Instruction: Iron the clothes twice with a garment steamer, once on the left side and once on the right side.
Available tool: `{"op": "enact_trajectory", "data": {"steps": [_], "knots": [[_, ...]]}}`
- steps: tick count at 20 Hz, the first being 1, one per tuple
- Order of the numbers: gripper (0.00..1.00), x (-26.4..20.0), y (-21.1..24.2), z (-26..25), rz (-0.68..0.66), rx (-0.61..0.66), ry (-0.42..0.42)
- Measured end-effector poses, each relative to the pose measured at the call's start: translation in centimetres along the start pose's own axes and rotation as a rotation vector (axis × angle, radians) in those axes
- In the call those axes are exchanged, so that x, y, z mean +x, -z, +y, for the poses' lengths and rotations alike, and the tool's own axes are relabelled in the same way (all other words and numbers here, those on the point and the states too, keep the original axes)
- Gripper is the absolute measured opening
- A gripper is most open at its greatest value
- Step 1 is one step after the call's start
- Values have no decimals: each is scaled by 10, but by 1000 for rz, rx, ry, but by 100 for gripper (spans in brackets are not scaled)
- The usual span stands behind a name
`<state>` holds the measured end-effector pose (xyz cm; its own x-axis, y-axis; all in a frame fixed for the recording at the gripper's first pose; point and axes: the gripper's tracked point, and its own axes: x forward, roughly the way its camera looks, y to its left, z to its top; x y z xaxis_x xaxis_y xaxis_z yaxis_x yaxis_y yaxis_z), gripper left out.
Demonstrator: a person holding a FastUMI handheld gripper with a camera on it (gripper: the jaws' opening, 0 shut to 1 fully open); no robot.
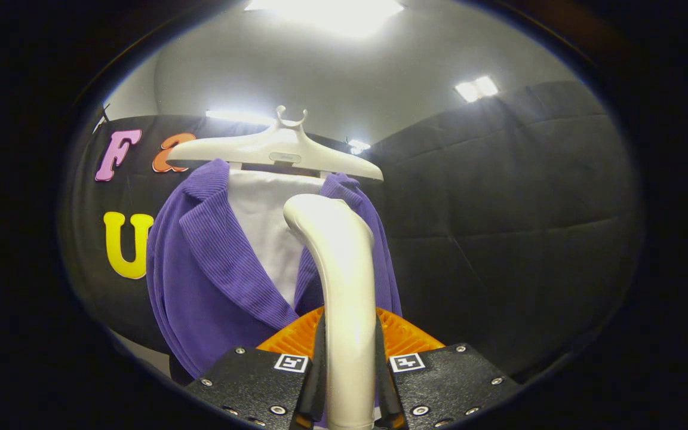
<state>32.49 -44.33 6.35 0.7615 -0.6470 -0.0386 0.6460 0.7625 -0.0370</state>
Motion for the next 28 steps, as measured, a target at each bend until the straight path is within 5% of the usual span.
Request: {"op": "enact_trajectory", "data": {"steps": [28], "knots": [[35, -24, 203, -32, 273, -11, 49]]}}
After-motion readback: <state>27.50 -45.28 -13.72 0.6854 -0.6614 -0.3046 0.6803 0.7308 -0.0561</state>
